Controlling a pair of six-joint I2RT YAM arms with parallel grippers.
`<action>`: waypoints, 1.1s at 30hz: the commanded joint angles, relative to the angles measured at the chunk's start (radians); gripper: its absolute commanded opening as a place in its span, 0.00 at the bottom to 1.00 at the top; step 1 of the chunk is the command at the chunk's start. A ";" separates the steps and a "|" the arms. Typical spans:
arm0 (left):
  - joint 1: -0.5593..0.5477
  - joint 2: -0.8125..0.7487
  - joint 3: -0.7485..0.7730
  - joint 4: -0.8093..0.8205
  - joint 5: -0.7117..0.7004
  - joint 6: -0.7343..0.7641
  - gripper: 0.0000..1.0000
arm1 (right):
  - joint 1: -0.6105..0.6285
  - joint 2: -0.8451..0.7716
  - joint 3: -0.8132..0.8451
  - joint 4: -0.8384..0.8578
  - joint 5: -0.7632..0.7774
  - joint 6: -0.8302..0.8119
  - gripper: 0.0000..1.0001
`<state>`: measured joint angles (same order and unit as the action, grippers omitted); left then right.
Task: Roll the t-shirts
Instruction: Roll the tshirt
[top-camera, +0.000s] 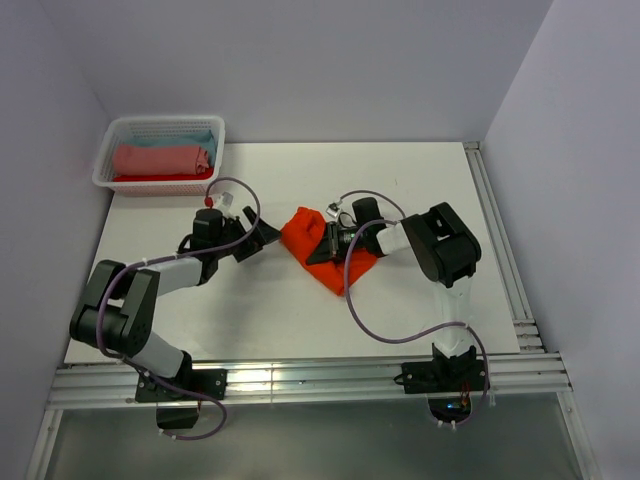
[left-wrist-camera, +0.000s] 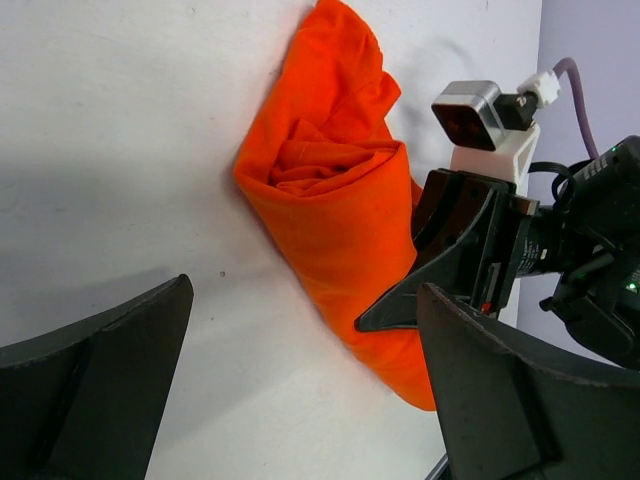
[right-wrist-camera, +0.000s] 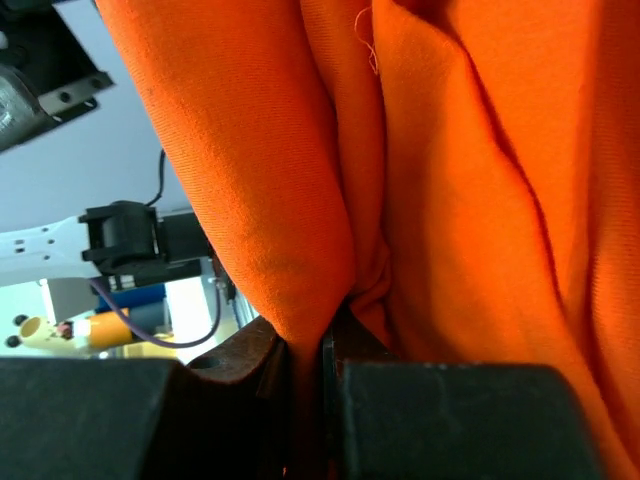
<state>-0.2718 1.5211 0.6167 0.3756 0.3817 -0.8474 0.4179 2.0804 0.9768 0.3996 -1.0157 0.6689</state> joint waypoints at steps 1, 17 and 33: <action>-0.021 0.034 -0.024 0.184 0.023 -0.041 0.99 | -0.007 0.029 -0.012 0.081 -0.037 0.043 0.00; -0.092 0.275 -0.025 0.539 -0.040 -0.124 0.99 | 0.002 0.017 0.013 0.019 -0.018 0.021 0.00; -0.139 0.427 0.020 0.646 -0.133 -0.151 0.99 | 0.027 0.010 0.011 0.030 -0.012 0.032 0.00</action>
<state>-0.4026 1.9175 0.6319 1.0077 0.2947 -0.9943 0.4343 2.0861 0.9791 0.4255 -1.0286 0.6987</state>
